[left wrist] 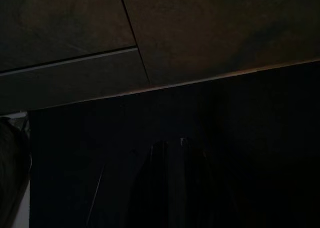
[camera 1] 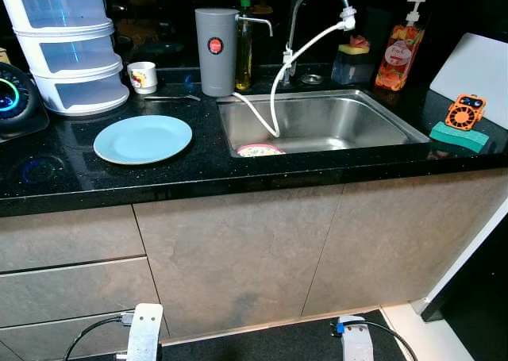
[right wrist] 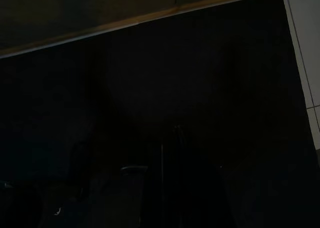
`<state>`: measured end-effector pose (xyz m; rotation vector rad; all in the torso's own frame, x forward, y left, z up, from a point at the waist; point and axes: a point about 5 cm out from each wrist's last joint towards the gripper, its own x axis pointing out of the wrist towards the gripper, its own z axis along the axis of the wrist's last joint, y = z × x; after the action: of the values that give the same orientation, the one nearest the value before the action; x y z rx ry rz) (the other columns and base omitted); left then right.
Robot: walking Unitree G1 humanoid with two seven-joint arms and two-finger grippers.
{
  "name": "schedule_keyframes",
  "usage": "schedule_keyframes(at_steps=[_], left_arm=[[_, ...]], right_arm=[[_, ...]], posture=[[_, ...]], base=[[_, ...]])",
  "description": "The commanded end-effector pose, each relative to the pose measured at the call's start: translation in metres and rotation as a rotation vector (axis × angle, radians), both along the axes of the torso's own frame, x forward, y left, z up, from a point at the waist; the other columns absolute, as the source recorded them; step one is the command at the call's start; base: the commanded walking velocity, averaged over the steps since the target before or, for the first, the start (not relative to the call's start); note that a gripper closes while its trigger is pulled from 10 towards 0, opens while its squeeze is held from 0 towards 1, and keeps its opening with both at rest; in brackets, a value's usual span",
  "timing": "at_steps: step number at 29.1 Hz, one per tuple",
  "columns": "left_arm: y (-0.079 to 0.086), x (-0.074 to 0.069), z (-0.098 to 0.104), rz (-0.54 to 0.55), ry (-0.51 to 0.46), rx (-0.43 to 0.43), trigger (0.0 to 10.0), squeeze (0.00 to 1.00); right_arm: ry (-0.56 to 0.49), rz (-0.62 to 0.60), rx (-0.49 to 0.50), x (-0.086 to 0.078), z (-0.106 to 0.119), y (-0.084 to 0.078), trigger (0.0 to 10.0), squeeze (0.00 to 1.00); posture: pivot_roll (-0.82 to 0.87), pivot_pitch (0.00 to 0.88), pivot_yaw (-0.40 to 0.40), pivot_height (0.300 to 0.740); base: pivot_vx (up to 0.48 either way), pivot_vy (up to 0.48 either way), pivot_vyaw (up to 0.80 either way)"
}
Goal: Kitchen organization
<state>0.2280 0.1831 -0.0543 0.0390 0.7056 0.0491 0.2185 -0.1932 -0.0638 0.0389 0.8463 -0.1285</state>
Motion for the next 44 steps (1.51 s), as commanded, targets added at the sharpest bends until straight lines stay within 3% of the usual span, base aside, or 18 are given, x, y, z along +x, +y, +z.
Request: schedule_keyframes(at_steps=[1, 12, 23, 28, 34, 44], left_arm=[[0.004, -0.006, -0.004, 0.006, 0.024, 0.005, 10.0, 0.00], [-0.004, -0.003, -0.002, -0.048, 0.011, -0.026, 10.0, 0.00], [-0.003, -0.003, -0.001, -0.001, -0.011, -0.084, 10.0, 0.00], [-0.006, -0.003, -0.002, -0.059, 0.003, -0.057, 10.0, 0.00], [-0.004, -0.004, -0.003, 0.003, -0.001, -0.089, 10.0, 0.00], [-0.002, -0.003, -0.002, 0.006, -0.013, -0.087, 10.0, 0.00]], right_arm=[[0.017, -0.015, 0.005, -0.006, -0.003, -0.001, 10.0, 0.00], [0.011, -0.037, 0.021, -0.006, -0.003, -0.005, 10.0, 0.00], [0.034, -0.032, 0.017, -0.013, -0.007, -0.004, 10.0, 0.00], [0.027, -0.024, 0.017, -0.009, -0.005, -0.003, 10.0, 0.00], [0.026, -0.013, 0.012, -0.008, -0.004, -0.003, 10.0, 0.00], [0.026, -0.006, 0.008, -0.007, -0.004, -0.003, 10.0, 0.00]], posture=[[-0.03, 0.052, -0.021, 0.740], [-0.05, 0.062, 0.001, 0.740], [-0.04, 0.052, -0.004, 0.740], [-0.04, 0.049, -0.007, 0.740], [-0.04, 0.043, -0.013, 0.740], [-0.04, 0.043, -0.013, 0.740]], base=[[0.000, 0.000, 0.00], [0.000, 0.000, 0.00], [0.000, 0.000, 0.00], [0.000, -0.384, 0.00], [0.000, -0.080, 0.00], [0.000, 0.000, 0.00]])
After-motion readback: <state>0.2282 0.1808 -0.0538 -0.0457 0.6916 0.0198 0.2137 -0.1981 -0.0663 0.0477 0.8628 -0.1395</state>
